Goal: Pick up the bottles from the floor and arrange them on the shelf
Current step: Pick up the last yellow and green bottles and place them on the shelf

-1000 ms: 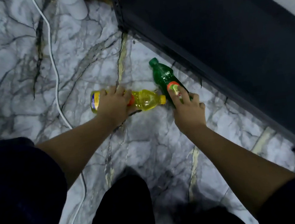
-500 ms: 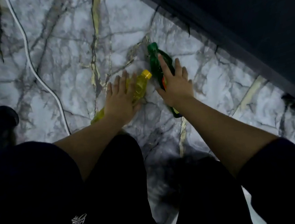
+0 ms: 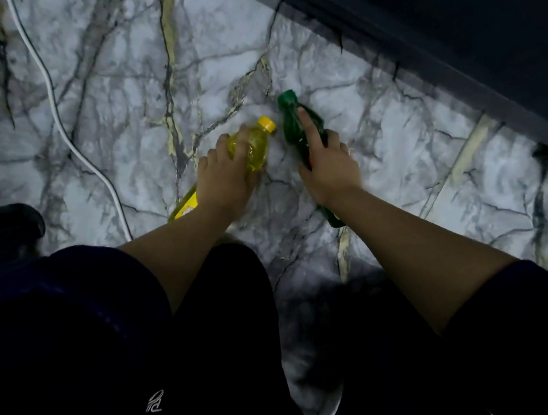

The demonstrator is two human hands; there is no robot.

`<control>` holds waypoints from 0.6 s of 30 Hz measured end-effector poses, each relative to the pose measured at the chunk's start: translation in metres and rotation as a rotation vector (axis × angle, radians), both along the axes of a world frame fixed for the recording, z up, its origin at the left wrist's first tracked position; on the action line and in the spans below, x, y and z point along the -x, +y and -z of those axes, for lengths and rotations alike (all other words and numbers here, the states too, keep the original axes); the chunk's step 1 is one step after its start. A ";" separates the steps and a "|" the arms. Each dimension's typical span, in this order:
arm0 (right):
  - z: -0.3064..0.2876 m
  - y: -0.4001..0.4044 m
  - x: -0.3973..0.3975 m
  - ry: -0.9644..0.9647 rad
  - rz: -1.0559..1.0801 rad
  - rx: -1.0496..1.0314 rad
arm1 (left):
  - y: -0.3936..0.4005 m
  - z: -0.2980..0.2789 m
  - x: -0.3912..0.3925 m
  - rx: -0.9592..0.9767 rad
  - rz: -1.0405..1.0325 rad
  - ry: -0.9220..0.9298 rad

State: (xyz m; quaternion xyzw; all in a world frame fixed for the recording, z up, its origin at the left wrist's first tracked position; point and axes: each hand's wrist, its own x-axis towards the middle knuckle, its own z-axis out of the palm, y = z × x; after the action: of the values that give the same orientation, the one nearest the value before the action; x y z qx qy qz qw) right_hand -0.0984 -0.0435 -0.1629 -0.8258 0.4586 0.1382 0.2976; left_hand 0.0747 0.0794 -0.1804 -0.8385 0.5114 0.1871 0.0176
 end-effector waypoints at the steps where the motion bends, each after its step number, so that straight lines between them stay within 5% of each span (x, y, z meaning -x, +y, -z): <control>1: -0.001 0.003 0.005 -0.016 0.020 -0.003 | 0.000 -0.001 -0.003 0.007 0.005 0.011; 10: -0.045 0.026 0.044 -0.212 0.227 0.054 | 0.007 -0.036 0.007 0.321 -0.049 0.191; 18: -0.149 -0.007 0.067 -0.452 0.321 0.315 | -0.048 -0.152 0.052 0.737 -0.171 0.422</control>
State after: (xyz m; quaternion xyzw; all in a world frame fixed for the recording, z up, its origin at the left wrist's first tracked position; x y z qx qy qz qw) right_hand -0.1658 -0.0505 -0.0138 -0.7888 0.5210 -0.1701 0.2783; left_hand 0.0229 0.0318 -0.0282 -0.7715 0.4650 0.1602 -0.4036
